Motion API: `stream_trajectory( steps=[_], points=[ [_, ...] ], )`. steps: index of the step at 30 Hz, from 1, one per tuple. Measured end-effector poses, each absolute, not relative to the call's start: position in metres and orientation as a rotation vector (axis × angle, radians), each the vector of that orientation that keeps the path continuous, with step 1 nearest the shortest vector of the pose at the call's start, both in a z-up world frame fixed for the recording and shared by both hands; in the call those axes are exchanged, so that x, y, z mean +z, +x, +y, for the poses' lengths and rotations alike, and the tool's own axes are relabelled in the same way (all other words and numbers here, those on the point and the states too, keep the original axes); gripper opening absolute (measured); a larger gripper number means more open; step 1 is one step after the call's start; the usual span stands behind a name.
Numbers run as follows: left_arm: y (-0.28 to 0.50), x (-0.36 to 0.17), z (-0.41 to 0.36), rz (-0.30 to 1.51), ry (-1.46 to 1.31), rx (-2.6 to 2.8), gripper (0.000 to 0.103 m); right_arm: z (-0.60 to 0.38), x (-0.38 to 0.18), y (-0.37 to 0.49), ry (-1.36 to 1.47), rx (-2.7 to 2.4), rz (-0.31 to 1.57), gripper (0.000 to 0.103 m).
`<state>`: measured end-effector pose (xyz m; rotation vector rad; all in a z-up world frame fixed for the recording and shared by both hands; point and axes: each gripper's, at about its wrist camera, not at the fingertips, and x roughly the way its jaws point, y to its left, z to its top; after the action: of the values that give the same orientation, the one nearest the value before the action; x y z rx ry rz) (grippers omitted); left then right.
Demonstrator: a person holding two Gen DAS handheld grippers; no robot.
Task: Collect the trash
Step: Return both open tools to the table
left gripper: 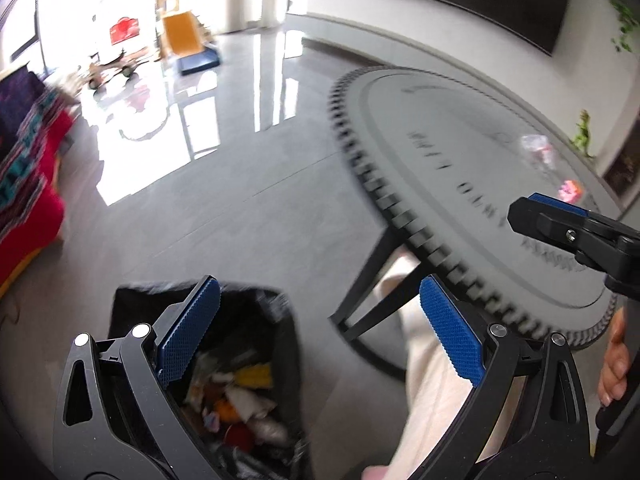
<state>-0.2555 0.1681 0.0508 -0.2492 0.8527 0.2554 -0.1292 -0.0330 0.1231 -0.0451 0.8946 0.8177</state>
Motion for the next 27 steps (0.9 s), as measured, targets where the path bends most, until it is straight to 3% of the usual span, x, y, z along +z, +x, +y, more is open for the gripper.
stream_trajectory(
  steps=[27],
  points=[
    [-0.028,0.063,-0.02,0.942,-0.037,-0.19,0.097,-0.292,0.105,0.046,0.167,0.192,0.851,0.074]
  ],
)
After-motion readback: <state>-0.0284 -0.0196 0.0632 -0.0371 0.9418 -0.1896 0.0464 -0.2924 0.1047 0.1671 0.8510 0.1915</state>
